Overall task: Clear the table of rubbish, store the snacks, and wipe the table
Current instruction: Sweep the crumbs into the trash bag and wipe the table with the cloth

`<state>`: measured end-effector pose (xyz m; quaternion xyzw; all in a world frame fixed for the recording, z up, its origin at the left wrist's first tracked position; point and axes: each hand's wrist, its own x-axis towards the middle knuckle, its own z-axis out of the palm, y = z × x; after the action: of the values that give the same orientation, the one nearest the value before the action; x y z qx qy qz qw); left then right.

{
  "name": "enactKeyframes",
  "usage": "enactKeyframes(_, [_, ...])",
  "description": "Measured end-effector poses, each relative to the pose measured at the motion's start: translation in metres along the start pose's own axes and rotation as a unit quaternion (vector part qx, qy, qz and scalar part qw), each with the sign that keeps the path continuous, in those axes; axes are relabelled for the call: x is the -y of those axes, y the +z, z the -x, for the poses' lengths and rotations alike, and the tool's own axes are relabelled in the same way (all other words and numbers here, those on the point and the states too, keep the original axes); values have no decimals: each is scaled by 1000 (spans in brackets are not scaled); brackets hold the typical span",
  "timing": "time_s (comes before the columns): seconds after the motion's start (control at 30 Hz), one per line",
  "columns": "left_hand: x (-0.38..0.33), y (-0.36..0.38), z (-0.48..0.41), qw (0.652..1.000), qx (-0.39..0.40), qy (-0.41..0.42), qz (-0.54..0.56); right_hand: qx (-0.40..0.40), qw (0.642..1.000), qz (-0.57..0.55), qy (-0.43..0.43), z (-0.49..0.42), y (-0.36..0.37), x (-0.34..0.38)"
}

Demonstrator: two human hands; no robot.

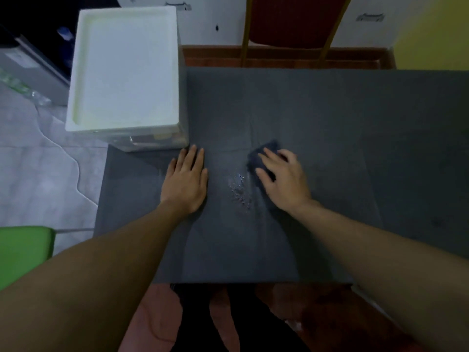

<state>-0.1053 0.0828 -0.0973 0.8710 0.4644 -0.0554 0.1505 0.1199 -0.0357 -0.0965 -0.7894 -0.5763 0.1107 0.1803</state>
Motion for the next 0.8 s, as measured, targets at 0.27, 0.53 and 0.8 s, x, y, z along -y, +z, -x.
enactKeyframes(0.27, [10, 16, 1, 998, -51, 15, -34, 33, 989, 138, -28, -10, 17, -4])
enactKeyframes(0.53, [13, 19, 0, 999, -47, 4, -20, 10, 995, 84, 53, -119, 37, 36])
enactKeyframes(0.8, [14, 20, -2, 999, -40, 0, -17, 13, 988, 151, -36, -160, 34, 13])
